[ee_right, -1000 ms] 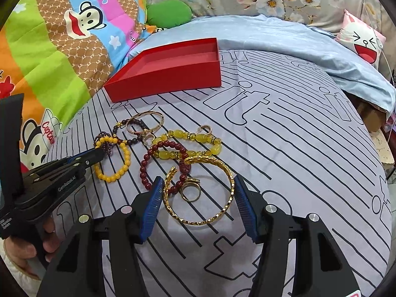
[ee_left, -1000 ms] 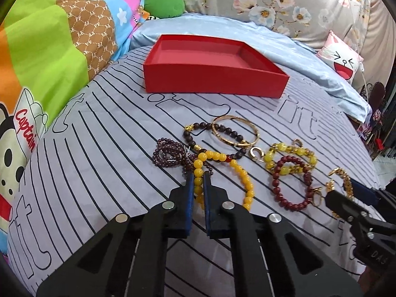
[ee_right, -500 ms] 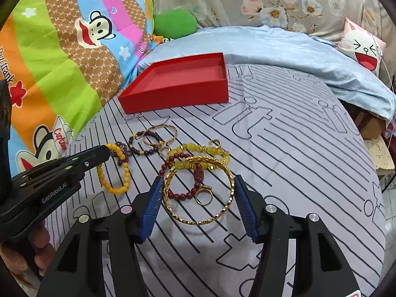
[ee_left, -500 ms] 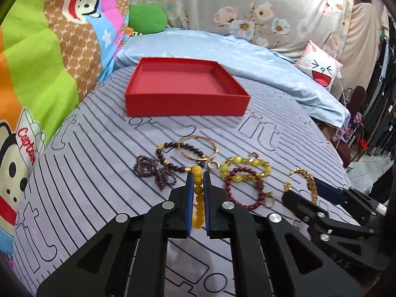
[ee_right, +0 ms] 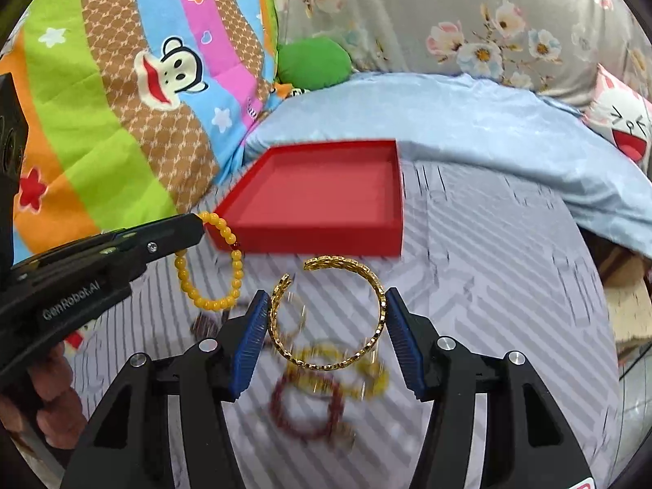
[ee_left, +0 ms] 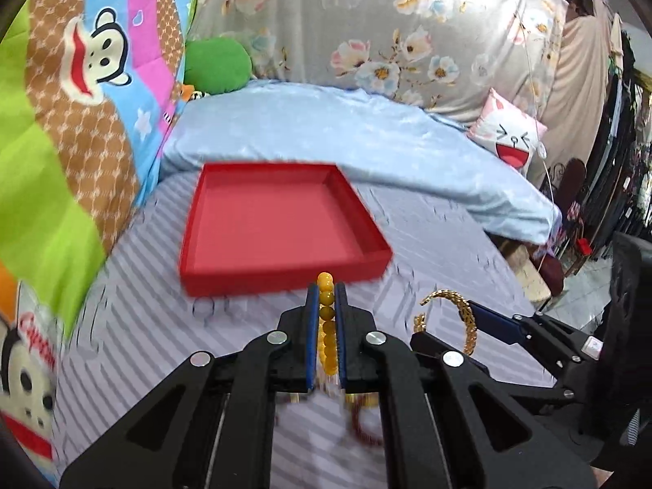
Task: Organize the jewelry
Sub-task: 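Carry both bracelets into the red tray and open both grippers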
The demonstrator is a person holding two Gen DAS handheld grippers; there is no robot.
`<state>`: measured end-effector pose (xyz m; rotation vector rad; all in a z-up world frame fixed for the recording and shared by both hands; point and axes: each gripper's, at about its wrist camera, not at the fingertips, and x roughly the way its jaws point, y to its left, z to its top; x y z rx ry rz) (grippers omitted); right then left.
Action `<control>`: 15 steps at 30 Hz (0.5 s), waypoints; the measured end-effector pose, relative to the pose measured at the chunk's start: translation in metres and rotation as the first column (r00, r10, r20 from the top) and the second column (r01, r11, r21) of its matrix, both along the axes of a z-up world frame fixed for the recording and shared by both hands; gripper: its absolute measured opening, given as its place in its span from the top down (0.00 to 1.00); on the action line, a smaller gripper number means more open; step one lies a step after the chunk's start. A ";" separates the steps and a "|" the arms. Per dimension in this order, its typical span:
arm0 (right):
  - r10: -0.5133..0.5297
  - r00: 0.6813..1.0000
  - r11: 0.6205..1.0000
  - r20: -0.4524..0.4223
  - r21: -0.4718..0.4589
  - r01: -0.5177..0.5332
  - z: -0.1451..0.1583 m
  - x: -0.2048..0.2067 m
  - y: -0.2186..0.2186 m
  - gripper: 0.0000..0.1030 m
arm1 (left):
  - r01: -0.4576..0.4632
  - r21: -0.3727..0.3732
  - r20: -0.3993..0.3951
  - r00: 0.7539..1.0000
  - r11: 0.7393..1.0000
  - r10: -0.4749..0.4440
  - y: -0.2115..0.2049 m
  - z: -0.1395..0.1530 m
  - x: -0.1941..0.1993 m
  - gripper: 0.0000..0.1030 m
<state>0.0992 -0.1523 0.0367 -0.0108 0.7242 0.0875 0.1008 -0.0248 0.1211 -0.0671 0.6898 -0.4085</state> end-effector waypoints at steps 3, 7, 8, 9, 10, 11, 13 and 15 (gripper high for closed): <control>0.005 1.000 1.000 0.007 -0.006 -0.005 0.008 0.037 -0.001 0.46 | -0.008 0.010 0.027 1.000 1.000 0.008 -0.002 0.012 0.035 0.93; 0.020 1.000 1.000 -0.007 -0.006 -0.020 0.013 0.101 0.000 0.46 | -0.008 0.016 0.024 1.000 1.000 0.008 -0.006 0.017 0.095 0.93; 0.025 1.000 1.000 -0.014 -0.005 -0.025 0.012 0.116 0.001 0.46 | -0.009 0.023 0.025 1.000 1.000 0.008 -0.008 0.017 0.107 0.93; 0.033 0.999 0.999 -0.025 -0.008 -0.033 0.011 0.136 0.002 0.46 | -0.012 0.029 0.025 1.000 0.999 0.012 -0.009 0.016 0.121 0.93; 0.038 0.999 0.999 -0.034 -0.016 -0.038 0.010 0.151 0.004 0.46 | -0.008 0.031 0.022 1.000 0.999 0.007 -0.011 0.015 0.132 0.93; 0.039 0.998 0.999 -0.041 -0.022 -0.040 0.008 0.164 0.005 0.46 | -0.010 0.034 0.015 1.000 0.999 0.009 -0.012 0.013 0.145 0.93; 0.042 0.997 0.999 -0.060 -0.029 -0.044 0.003 0.189 0.007 0.46 | -0.015 0.040 0.007 1.000 0.999 0.014 -0.013 0.007 0.169 0.93; 0.039 0.996 0.998 -0.083 -0.036 -0.043 -0.005 0.214 0.007 0.46 | -0.027 0.049 -0.013 1.000 0.998 0.027 -0.015 0.000 0.193 0.93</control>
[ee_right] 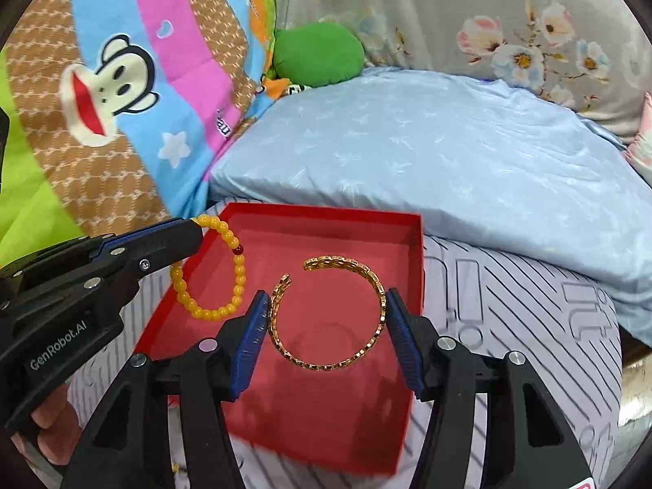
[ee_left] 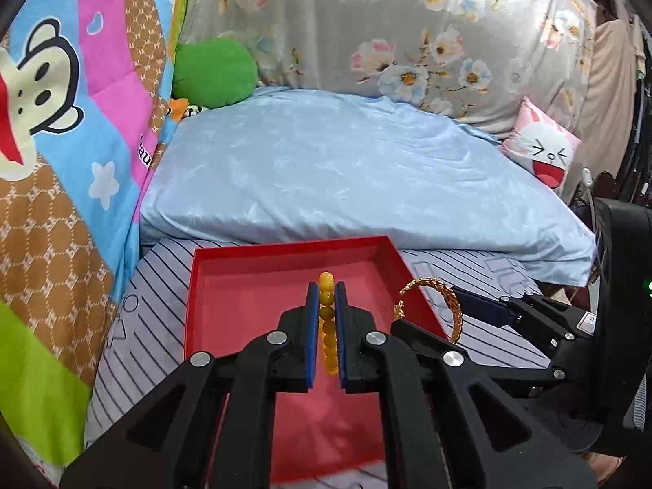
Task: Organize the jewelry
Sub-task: 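Carry both bracelets into the red tray and open both grippers, then withdraw both tools from the tray back over the remaining bracelets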
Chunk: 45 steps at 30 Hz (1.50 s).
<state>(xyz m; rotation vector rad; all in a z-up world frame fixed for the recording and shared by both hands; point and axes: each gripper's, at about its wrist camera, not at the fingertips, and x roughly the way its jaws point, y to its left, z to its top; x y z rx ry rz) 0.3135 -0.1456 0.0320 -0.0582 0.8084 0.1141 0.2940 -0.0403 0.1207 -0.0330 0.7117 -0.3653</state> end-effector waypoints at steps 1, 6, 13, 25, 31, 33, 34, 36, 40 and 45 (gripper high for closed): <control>-0.002 1.000 1.000 -0.010 -0.003 0.002 -0.004 0.008 -0.001 0.46 | 0.000 -0.001 -0.010 1.000 1.000 0.000 0.000 -0.003 0.009 0.93; -0.015 0.996 1.000 -0.082 -0.003 0.015 -0.026 0.051 -0.008 0.46 | -0.018 0.011 -0.068 0.998 1.000 0.019 -0.002 -0.025 0.050 0.93; -0.015 0.992 0.999 -0.128 -0.042 0.009 -0.043 0.076 -0.006 0.45 | -0.041 0.034 -0.105 0.993 0.999 0.045 0.002 -0.045 0.078 0.93; -0.025 0.998 0.999 -0.058 -0.022 0.024 -0.021 0.041 -0.014 0.35 | -0.123 0.045 -0.059 0.990 0.991 0.125 0.021 -0.041 0.056 0.54; -0.016 1.000 0.999 0.007 -0.035 0.017 0.004 -0.012 -0.013 0.35 | -0.130 0.041 -0.024 0.991 0.991 0.131 0.030 -0.028 0.010 0.54; -0.012 1.000 0.999 0.026 -0.040 0.013 0.011 -0.031 -0.012 0.35 | -0.124 0.034 -0.020 0.992 0.992 0.125 0.032 -0.025 -0.008 0.54; -0.011 0.999 0.999 0.031 -0.041 0.013 0.013 -0.038 -0.012 0.35 | -0.123 0.035 -0.015 0.992 0.992 0.124 0.033 -0.025 -0.016 0.54; -0.006 0.999 0.999 0.036 -0.038 0.007 0.016 -0.056 -0.013 0.34 | -0.125 0.046 -0.005 0.992 0.991 0.125 0.034 -0.023 -0.036 0.54; -0.005 0.999 0.999 0.051 -0.050 0.007 0.018 -0.098 -0.013 0.34 | -0.125 0.040 -0.001 0.992 0.991 0.125 0.037 -0.022 -0.069 0.49; -0.005 0.999 0.998 0.053 -0.060 0.008 0.009 -0.147 -0.013 0.34 | -0.131 0.057 -0.001 0.991 0.990 0.131 0.043 -0.033 -0.117 0.49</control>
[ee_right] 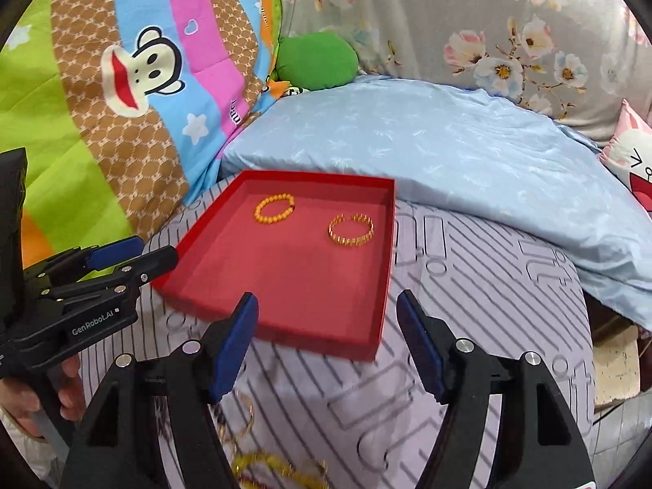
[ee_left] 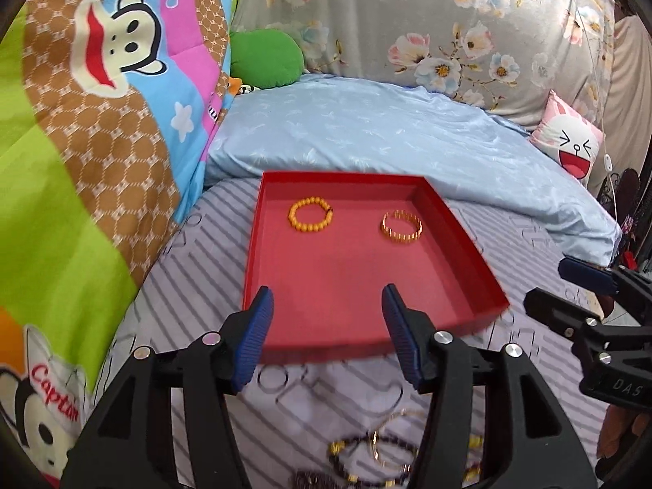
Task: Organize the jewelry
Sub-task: 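Withdraw both tools from the tray back over the remaining bracelets, then grasp the dark red bead bracelet with the right gripper while the left grasps the purple beads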
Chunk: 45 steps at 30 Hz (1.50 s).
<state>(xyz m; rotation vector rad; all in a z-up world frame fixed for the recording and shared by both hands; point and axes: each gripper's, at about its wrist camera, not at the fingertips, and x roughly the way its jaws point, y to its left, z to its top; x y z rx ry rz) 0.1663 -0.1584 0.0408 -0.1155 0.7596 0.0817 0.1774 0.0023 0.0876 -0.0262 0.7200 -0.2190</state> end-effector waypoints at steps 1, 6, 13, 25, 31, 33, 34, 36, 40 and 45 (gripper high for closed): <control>-0.004 1.000 1.000 -0.004 -0.002 0.004 -0.004 -0.012 0.000 0.34 | 0.001 0.006 -0.008 1.000 1.000 -0.001 0.000 -0.004 -0.009 0.49; -0.013 0.999 1.000 -0.041 0.010 0.014 -0.025 -0.060 0.001 0.34 | -0.006 0.012 -0.041 0.999 1.000 0.007 0.004 -0.024 -0.053 0.49; -0.037 0.995 0.999 -0.093 0.034 0.041 -0.055 -0.110 0.005 0.34 | -0.026 0.028 -0.047 0.999 0.999 0.027 0.004 -0.049 -0.105 0.49; -0.086 0.986 0.992 -0.143 0.074 0.098 -0.085 -0.145 0.001 0.34 | -0.035 0.024 -0.076 0.996 0.999 0.037 0.007 -0.076 -0.152 0.47; -0.092 0.985 0.991 -0.143 0.080 0.104 -0.088 -0.141 -0.001 0.35 | -0.049 0.012 -0.075 0.996 0.999 0.050 0.008 -0.076 -0.154 0.47; -0.090 0.986 0.991 -0.143 0.084 0.102 -0.088 -0.137 0.000 0.37 | -0.047 0.005 -0.079 0.996 0.999 0.047 0.007 -0.076 -0.154 0.47; -0.087 0.986 0.991 -0.143 0.089 0.101 -0.088 -0.134 0.001 0.38 | -0.048 0.006 -0.081 0.996 0.999 0.049 0.007 -0.076 -0.154 0.47; -0.083 0.986 0.991 -0.147 0.092 0.097 -0.090 -0.129 0.002 0.43 | -0.044 0.004 -0.085 0.995 0.999 0.044 0.006 -0.077 -0.154 0.47; -0.073 0.985 0.992 -0.159 0.094 0.089 -0.095 -0.118 0.006 0.51 | -0.040 0.008 -0.091 0.995 0.999 0.041 0.005 -0.078 -0.153 0.47; -0.069 0.982 0.993 -0.173 0.085 0.084 -0.102 -0.111 0.010 0.65 | -0.045 0.000 -0.102 0.994 0.999 0.045 0.007 -0.080 -0.152 0.47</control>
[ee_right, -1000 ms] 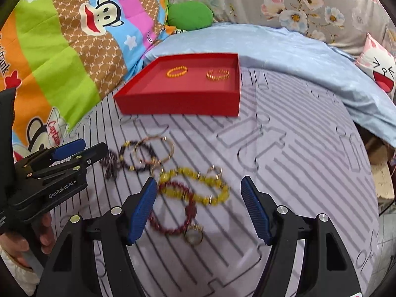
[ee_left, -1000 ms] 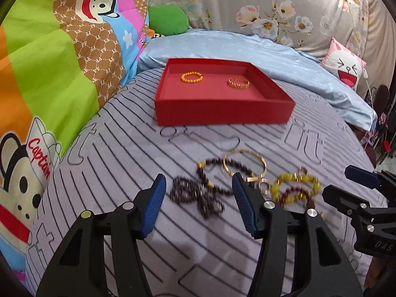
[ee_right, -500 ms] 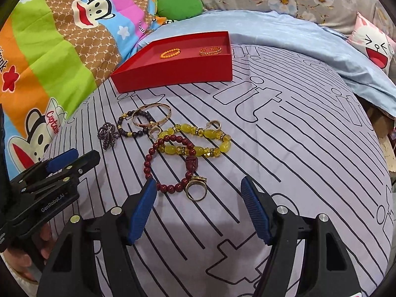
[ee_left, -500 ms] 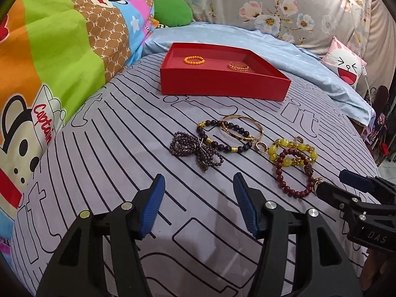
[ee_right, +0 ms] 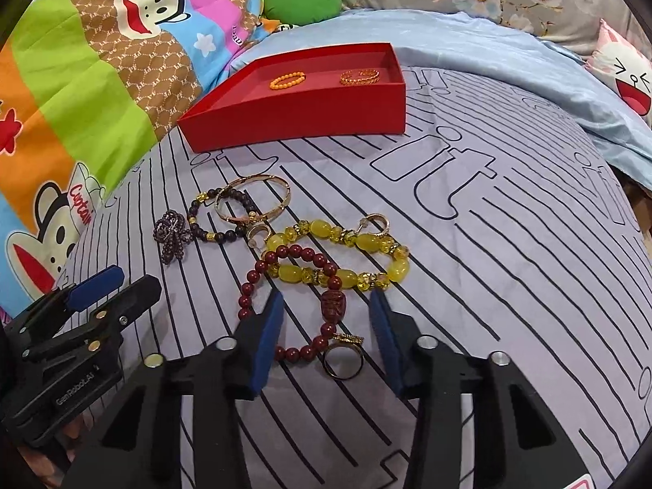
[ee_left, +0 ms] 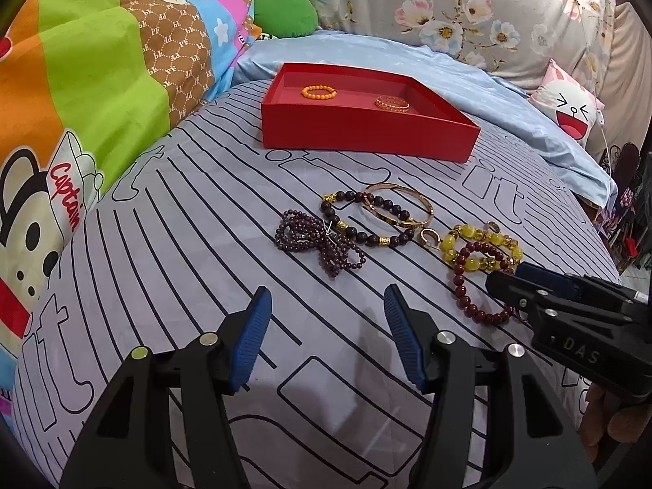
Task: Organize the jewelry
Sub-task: 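Grasp the dark red bead bracelet with the right gripper while the left grasps the purple beads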
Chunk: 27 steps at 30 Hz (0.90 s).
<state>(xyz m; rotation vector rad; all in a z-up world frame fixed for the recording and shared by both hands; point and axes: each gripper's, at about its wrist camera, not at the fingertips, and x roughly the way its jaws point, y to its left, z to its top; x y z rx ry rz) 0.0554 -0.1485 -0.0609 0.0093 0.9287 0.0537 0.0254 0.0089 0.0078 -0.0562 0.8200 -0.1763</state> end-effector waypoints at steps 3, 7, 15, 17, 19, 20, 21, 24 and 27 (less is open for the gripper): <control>0.001 1.000 1.000 0.002 -0.004 -0.001 0.000 0.002 0.001 0.69 | -0.006 -0.008 -0.009 1.000 1.000 0.006 0.001 -0.001 0.001 0.47; -0.002 1.000 1.000 0.001 -0.001 0.002 -0.001 0.002 0.001 0.84 | -0.019 -0.016 -0.019 1.000 1.000 0.019 0.005 -0.003 0.002 0.47; 0.003 1.000 1.000 0.010 0.030 -0.003 0.003 -0.002 -0.001 0.88 | -0.038 -0.026 -0.033 0.999 0.999 0.037 0.007 -0.003 0.007 0.47; 0.006 1.000 0.999 0.012 0.034 -0.006 0.004 -0.004 0.000 0.88 | -0.038 -0.018 -0.028 0.999 0.999 0.038 0.005 -0.003 0.009 0.47; 0.007 1.000 0.999 0.014 0.036 -0.008 0.005 -0.005 0.000 0.88 | -0.039 -0.012 -0.030 0.999 0.999 0.038 0.004 -0.002 0.014 0.47; 0.007 1.000 0.999 0.015 0.039 -0.007 0.006 -0.005 -0.001 0.88 | -0.039 -0.016 -0.032 0.999 0.999 0.038 0.003 -0.002 0.016 0.47; 0.006 1.000 0.999 0.016 0.042 -0.007 0.007 -0.006 -0.001 0.88 | -0.039 -0.022 -0.033 0.999 0.999 0.038 0.003 -0.002 0.018 0.47; 0.002 1.000 0.998 0.016 0.058 -0.003 0.008 -0.006 -0.004 0.88 | -0.039 -0.034 -0.030 0.999 0.999 0.038 0.003 -0.001 0.024 0.47; -0.001 1.000 0.997 0.012 0.076 0.000 0.008 -0.006 -0.007 0.88 | -0.031 -0.031 -0.030 0.999 0.999 0.030 0.000 -0.002 0.027 0.48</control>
